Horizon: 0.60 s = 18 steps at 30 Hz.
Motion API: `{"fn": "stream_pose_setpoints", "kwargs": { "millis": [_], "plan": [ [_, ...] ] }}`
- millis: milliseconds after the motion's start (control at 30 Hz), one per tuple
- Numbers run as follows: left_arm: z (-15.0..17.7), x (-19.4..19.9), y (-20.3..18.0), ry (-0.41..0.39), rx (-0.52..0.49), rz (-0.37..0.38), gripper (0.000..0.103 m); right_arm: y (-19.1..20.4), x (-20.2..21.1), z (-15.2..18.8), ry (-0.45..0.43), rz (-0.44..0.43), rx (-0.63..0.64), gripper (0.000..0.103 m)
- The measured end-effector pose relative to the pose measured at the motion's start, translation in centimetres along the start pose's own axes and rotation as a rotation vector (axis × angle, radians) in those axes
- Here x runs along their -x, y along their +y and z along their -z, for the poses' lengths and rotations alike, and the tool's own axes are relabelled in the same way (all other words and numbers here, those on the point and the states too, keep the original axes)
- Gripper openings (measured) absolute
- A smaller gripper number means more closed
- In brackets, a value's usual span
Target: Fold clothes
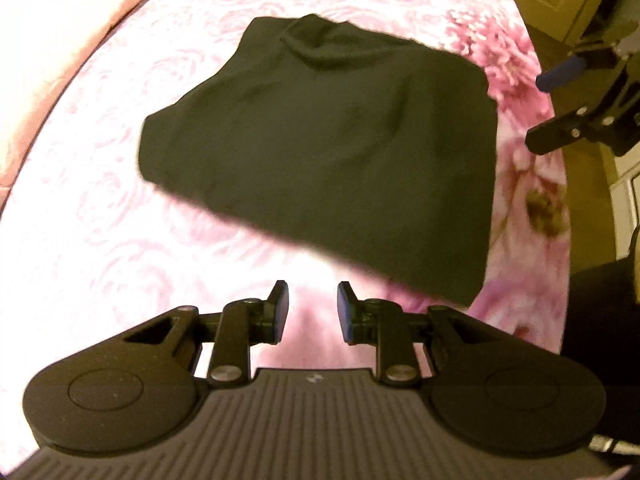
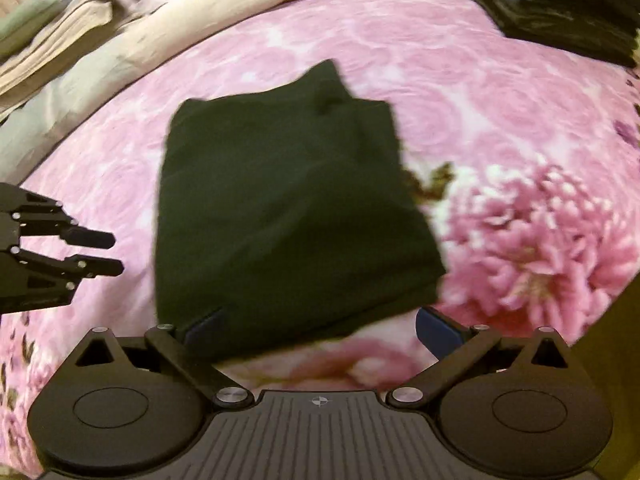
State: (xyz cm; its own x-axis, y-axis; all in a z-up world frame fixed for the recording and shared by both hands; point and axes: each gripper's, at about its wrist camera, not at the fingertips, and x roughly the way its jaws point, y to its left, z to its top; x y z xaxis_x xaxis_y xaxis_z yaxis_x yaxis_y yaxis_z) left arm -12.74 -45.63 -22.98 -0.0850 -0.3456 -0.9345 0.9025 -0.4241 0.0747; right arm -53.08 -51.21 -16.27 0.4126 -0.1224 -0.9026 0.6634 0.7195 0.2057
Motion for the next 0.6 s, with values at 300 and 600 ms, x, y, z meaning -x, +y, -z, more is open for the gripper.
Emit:
{"fn": "stream_pose_setpoints", "kwargs": {
  "millis": [300,600],
  "plan": [
    [2.5,-1.9,0.5,-0.097,-0.509,-0.147,0.033,9.3,-3.5,3.3,0.027,-0.014,0.302,0.102],
    [1.8,-6.9,2.8,-0.189,-1.05,-0.243,0.035,6.6,-4.6,6.0,-0.008,-0.115,-0.238,0.102]
  ]
}}
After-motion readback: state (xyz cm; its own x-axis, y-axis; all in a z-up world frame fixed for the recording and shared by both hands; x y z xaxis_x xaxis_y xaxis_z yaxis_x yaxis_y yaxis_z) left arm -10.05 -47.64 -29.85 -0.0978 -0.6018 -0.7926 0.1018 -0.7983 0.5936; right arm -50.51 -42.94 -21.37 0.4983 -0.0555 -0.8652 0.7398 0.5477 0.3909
